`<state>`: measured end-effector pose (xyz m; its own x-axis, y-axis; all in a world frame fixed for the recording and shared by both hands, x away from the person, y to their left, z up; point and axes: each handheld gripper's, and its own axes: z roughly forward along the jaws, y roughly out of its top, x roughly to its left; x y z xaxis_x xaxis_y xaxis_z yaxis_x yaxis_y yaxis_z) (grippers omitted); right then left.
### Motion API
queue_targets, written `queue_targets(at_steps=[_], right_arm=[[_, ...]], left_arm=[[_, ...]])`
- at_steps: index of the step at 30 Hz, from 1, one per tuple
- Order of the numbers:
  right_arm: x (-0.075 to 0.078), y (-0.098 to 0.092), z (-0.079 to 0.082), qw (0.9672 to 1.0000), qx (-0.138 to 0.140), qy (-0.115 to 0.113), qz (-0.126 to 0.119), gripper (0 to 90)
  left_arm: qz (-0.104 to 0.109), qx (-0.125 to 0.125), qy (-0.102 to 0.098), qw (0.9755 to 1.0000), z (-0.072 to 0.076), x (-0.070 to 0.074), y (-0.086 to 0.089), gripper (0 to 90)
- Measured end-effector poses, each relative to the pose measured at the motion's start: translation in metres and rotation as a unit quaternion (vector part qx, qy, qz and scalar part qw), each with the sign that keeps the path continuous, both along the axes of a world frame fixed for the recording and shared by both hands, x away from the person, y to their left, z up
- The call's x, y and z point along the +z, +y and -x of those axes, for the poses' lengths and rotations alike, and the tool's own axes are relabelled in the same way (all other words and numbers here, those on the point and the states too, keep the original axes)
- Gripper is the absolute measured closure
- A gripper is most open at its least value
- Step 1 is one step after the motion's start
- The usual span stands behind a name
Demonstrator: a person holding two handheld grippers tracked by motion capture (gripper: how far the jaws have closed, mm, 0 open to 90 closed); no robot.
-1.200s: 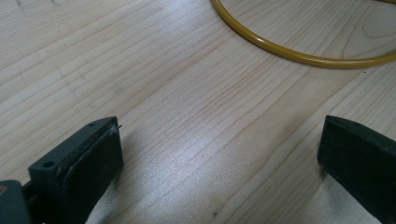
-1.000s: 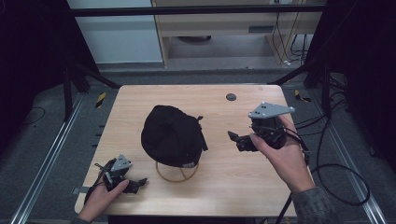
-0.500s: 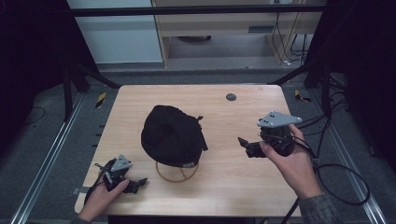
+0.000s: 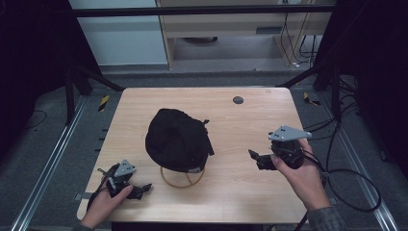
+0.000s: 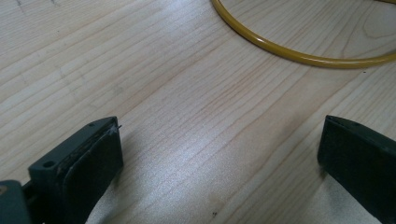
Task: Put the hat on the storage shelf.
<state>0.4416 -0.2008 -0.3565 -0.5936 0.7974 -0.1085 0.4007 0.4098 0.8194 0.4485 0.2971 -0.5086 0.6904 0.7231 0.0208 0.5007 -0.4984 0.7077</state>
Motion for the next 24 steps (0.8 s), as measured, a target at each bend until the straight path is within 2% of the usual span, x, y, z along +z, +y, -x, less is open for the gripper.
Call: queue_targets(at_steps=[17,24], right_arm=[[-0.059,0.005,-0.006,0.9987,-0.003,0.052,0.002,13.2],[-0.072,0.01,-0.007,0.9978,-0.002,0.066,-0.001,13.1]], left_arm=[[0.0,0.0,0.0,1.0,0.0,0.0,0.0,0.0],[0.0,0.0,0.0,1.0,0.0,0.0,0.0,0.0]])
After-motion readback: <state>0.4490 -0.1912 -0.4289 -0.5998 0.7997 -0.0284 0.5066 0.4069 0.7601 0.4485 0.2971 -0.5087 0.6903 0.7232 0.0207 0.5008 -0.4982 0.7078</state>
